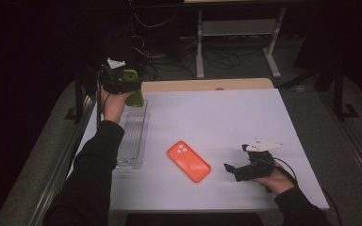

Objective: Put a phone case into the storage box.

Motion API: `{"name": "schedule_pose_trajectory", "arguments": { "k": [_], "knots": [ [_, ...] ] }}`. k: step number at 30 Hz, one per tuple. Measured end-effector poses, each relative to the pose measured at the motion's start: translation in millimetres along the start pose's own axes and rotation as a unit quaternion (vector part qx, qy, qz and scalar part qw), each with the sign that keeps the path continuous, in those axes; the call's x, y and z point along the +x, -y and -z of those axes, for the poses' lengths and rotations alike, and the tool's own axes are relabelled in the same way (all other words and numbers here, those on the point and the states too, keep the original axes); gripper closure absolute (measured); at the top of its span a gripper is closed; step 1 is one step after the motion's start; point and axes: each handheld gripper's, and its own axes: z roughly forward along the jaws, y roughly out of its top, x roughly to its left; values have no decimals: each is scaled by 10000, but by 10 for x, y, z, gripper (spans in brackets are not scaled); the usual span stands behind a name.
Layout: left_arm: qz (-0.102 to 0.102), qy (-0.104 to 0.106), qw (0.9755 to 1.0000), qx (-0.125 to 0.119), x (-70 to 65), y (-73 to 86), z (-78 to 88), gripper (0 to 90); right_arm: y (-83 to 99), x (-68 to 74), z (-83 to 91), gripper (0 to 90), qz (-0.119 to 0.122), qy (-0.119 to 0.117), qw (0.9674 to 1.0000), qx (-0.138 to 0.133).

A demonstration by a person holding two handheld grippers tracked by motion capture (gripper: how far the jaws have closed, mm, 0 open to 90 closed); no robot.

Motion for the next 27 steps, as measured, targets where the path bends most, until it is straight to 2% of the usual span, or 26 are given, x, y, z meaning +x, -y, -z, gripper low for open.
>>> {"name": "schedule_pose_trajectory", "arguments": {
  "k": [1, 5, 7, 10, 11, 14, 15, 16, 20, 27],
  "knots": [
    [50, -21, 10000, 22, 0, 27, -30, 135, 1, 1, -1, 0, -18, -8, 10000, -7],
    [-44, -216, 9997, 144, -2, 145, -138, 135, 1, -1, -2, 0, -12, -11, 10000, -18],
    [-28, -235, 9994, 253, 14, 201, -182, 134, 2, 2, -1, 0, -24, -11, 10000, -3],
    [94, -306, 9992, 237, 17, 269, -232, 134, 3, 2, 0, 0, -20, -12, 10000, -4],
    [64, -307, 9990, 312, 29, 284, -237, 133, 4, 1, 0, 0, 2, -6, 10000, -6],
    [58, -298, 9991, 294, 39, 319, -267, 133, 3, 5, 7, 0, 5, 0, 10000, -5],
    [176, -298, 9991, 251, 24, 330, -278, 132, 2, 4, 8, 0, 19, 5, 10000, -7],
    [108, -307, 9991, 271, 28, 334, -284, 132, 3, 6, 9, 0, 5, 7, 10000, 1],
    [58, -435, 9987, 241, -17, 349, -324, 130, 4, 7, 6, 0, 1, 9, 10000, 11],
    [71, -513, 9983, 264, -39, 390, -390, 125, 15, -3, 7, 0, 34, 16, 10000, 7]
  ]
}}
